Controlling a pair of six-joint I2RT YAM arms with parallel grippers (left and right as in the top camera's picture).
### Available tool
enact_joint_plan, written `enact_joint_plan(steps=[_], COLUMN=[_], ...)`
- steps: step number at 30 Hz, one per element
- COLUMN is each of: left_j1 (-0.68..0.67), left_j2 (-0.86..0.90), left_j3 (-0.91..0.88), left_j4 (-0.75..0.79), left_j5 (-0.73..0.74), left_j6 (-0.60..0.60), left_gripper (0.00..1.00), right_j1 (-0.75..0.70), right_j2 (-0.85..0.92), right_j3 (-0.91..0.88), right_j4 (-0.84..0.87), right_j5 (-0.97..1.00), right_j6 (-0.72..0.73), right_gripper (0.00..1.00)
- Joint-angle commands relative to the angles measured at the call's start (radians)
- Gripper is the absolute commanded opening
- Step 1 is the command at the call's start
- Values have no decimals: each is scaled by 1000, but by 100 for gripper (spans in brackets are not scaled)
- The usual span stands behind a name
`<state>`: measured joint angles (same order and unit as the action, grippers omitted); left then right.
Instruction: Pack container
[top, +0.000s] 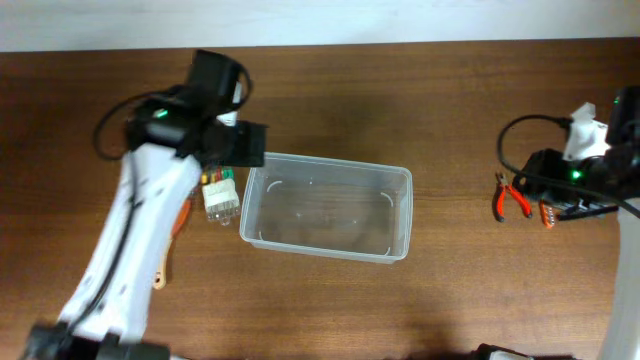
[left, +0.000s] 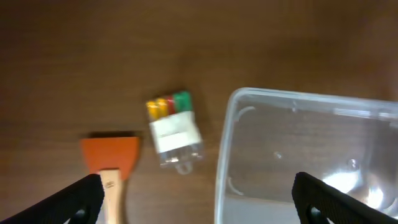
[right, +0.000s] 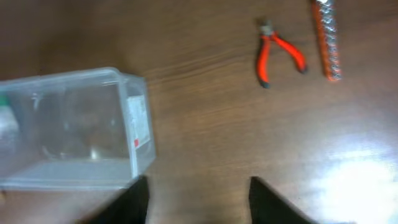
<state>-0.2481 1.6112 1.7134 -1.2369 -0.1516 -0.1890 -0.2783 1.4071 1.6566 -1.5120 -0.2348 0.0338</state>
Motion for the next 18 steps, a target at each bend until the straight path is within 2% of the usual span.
enact_joint_plan(steps=[1, 3, 5, 6, 10, 18], left_j1=[96, 154, 213, 237, 297, 310], left_j2=[-78, -112, -138, -148, -156, -154], left_j3=[8, 8, 8, 8, 8, 6], left_j4=[-18, -27, -37, -43, -62, -57], left_j5=[-44, -44, -31, -16, 26, 32], left_j6=[11, 13, 41, 63, 117, 116], left_gripper=[99, 99, 99, 99, 99, 99], right_j1=[62, 98, 132, 147, 202, 253], right_j2=[55, 87, 124, 143, 232, 430], right_j3=[-35, -53, -66, -68, -71, -71], right_j4=[16, 30, 46, 54, 98, 137], right_j5=[-43, -43, -43, -43, -43, -43], right_j6=[-19, -19, -19, -19, -19, -19], right_gripper=[28, 22, 6, 4, 4, 4])
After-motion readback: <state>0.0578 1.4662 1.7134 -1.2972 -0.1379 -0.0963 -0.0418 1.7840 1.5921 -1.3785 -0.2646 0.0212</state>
